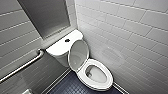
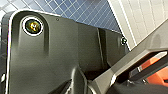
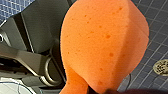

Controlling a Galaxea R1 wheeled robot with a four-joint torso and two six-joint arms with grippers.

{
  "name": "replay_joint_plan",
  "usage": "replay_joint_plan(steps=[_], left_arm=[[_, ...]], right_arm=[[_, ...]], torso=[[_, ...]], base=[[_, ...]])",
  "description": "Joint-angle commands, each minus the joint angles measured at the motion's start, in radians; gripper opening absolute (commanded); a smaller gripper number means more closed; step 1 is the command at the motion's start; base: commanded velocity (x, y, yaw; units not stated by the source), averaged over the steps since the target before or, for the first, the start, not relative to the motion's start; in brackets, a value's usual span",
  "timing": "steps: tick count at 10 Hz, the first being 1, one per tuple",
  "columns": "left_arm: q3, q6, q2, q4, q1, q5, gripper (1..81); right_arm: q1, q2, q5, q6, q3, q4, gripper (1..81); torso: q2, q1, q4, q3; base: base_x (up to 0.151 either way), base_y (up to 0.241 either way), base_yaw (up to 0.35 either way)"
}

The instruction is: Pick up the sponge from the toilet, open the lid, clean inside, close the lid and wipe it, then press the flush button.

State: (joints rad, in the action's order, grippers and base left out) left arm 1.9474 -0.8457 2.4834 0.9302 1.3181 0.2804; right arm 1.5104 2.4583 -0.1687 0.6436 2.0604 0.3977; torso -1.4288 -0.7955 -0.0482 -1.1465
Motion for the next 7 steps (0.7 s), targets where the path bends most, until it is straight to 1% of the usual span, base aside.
replay_joint_plan(steps=[1,2,3,4,5,6,7], left_arm=[[-0.058,-0.108,-0.081,0.01,-0.116,-0.03,81.1],[-0.054,-0.139,-0.084,0.012,-0.157,-0.03,81.1],[-0.059,-0.174,-0.087,0.013,-0.2,-0.038,81.1],[-0.064,-0.211,-0.083,0.013,-0.249,-0.056,81.1],[-0.079,-0.249,-0.081,0.015,-0.303,-0.093,81.1],[-0.119,-0.269,-0.079,0.015,-0.36,-0.151,81.1],[-0.163,-0.271,-0.07,0.003,-0.413,-0.219,81.1]], right_arm=[[0.078,0.018,0.047,-0.111,0.053,0.009,1.0],[0.084,0.018,0.057,-0.226,0.044,-0.1,1.0],[0.094,0.015,0.054,-0.381,0.033,-0.239,1.0],[0.103,0.012,0.054,-0.46,0.024,-0.316,1.0],[0.126,0.017,0.043,-0.467,0.035,-0.316,1.0],[0.132,0.024,0.043,-0.467,0.052,-0.321,1.0],[0.139,0.029,0.043,-0.47,0.055,-0.315,1.0]], torso=[[0.0,0.0,0.0,0.0],[0.0,0.0,0.0,0.0],[0.0,0.0,0.0,0.0],[0.0,0.0,0.0,0.0],[0.0,0.0,0.0,0.0],[0.0,0.0,0.0,0.0],[0.0,0.0,0.0,0.0]], base=[[0.0,0.0,0.0],[0.0,0.0,0.0],[0.0,0.0,0.0],[0.0,0.0,0.0],[0.0,0.0,0.0],[0.0,0.0,0.0],[0.0,0.0,0.0]])
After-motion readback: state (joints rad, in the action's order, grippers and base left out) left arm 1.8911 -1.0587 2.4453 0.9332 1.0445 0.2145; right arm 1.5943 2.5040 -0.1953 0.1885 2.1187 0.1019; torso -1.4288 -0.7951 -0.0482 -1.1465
